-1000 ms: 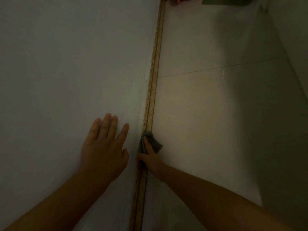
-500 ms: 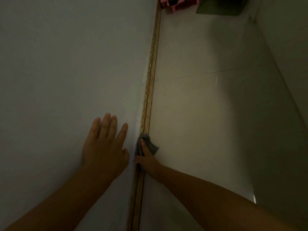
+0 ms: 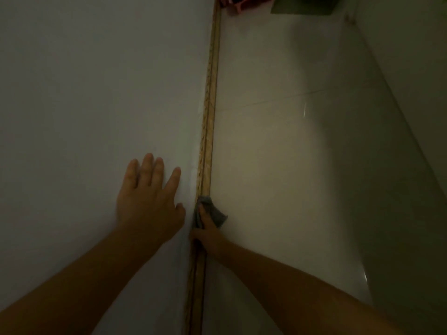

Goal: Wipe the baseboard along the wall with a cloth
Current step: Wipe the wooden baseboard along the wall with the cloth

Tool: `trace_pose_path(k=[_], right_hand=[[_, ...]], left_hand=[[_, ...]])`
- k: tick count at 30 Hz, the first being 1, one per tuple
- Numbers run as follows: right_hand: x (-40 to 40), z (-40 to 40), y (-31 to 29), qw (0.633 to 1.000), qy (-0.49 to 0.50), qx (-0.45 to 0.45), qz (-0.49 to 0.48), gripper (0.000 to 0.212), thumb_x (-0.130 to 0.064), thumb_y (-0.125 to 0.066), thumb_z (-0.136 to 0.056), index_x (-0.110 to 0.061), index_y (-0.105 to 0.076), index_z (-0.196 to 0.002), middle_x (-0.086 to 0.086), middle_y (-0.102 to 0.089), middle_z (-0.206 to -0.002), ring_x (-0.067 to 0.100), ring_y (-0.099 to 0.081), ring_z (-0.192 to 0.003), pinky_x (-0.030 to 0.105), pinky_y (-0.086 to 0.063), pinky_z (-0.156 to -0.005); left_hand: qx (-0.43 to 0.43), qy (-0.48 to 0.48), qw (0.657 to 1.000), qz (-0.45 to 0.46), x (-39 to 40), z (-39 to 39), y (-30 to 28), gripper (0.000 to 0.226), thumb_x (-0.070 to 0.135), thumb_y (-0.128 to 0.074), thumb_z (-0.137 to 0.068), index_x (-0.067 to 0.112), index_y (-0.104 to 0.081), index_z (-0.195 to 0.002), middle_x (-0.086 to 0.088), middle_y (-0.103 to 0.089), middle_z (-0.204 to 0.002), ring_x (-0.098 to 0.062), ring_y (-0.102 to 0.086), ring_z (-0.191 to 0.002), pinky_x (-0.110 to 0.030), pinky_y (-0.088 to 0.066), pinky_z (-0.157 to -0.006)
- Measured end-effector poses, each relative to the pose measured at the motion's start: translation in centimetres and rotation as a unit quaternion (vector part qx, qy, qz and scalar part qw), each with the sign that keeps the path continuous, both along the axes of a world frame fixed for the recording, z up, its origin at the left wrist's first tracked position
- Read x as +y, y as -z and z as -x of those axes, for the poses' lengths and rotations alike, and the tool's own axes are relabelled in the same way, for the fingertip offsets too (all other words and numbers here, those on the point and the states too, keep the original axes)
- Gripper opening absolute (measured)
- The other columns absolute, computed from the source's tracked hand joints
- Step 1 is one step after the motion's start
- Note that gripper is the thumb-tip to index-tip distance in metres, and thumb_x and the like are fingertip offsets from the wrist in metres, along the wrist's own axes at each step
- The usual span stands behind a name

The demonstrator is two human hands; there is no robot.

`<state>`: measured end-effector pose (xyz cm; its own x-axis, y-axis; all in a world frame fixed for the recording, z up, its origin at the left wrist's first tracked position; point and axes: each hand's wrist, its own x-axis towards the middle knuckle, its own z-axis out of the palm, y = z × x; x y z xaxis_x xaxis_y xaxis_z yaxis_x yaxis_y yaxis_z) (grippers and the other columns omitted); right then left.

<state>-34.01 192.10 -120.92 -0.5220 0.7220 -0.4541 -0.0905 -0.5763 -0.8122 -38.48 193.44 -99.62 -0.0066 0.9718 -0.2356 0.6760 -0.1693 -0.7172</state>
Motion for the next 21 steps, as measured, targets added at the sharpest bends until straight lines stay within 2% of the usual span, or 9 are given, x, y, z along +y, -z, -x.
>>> trace_pose_path(k=[3,6,10,14,18,21], right_hand=[[1.3,-0.1,-1.5,1.000,-0.001,-0.012,0.007,0.096,-0.033,-0.065,-0.074,-0.044,-0.002,-0.145,0.001,-0.009,-0.160,0.028,-0.018,-0.144,0.046,-0.031,-0.113],[0.6,-0.1,-2.0,1.000,0.009,-0.004,0.022,0.086,-0.023,-0.061,-0.090,-0.032,-0.001,-0.151,0.002,-0.004,-0.161,0.029,-0.013,-0.146,0.043,-0.029,-0.115],[-1.6,-0.1,-0.9,0.999,0.007,0.023,0.049,0.085,-0.014,-0.059,-0.091,-0.031,-0.001,-0.151,0.004,-0.008,-0.160,0.029,-0.020,-0.143,0.033,-0.036,-0.109],[-1.1,-0.2,-1.1,0.999,-0.010,-0.001,0.033,0.089,-0.024,-0.061,-0.088,-0.037,0.002,-0.150,0.002,-0.001,-0.161,0.031,-0.018,-0.144,0.042,-0.034,-0.112],[-0.5,0.0,-1.1,0.999,0.026,0.028,0.037,0.086,-0.019,-0.058,-0.092,-0.032,0.003,-0.151,-0.001,0.001,-0.161,0.028,-0.012,-0.146,0.038,-0.032,-0.113],[-1.2,0.3,-0.5,0.999,0.029,0.017,0.031,0.091,-0.023,-0.062,-0.086,-0.037,0.001,-0.150,-0.002,0.003,-0.161,0.027,-0.010,-0.146,0.042,-0.031,-0.114]], left_hand=[[-0.003,0.006,1.000,-0.003,-0.1,0.2,0.2,0.075,0.060,-0.011,-0.089,0.020,0.017,-0.147,-0.016,0.009,-0.158,-0.036,0.014,-0.143,-0.053,0.011,-0.112],[-0.011,0.009,1.000,-0.002,-0.2,0.2,0.0,0.075,0.059,-0.011,-0.089,0.020,0.018,-0.147,-0.016,0.010,-0.157,-0.036,0.015,-0.143,-0.052,0.011,-0.112],[-0.008,0.002,1.000,0.006,-0.4,0.3,-0.2,0.074,0.059,-0.010,-0.089,0.021,0.021,-0.145,-0.015,0.012,-0.157,-0.035,0.017,-0.142,-0.051,0.015,-0.111],[-0.005,0.011,1.000,0.002,-0.4,0.3,-0.2,0.073,0.059,-0.010,-0.089,0.020,0.029,-0.137,-0.014,0.012,-0.157,-0.035,0.017,-0.142,-0.052,0.019,-0.108],[-0.006,0.001,1.000,0.002,-0.1,0.1,0.0,0.073,0.060,-0.008,-0.089,0.021,0.028,-0.139,-0.014,0.014,-0.157,-0.034,0.019,-0.142,-0.053,0.020,-0.106],[-0.015,-0.001,1.000,0.008,-0.2,0.0,0.2,0.075,0.061,-0.008,-0.089,0.022,0.025,-0.143,-0.013,0.015,-0.157,-0.035,0.019,-0.142,-0.054,0.018,-0.108]])
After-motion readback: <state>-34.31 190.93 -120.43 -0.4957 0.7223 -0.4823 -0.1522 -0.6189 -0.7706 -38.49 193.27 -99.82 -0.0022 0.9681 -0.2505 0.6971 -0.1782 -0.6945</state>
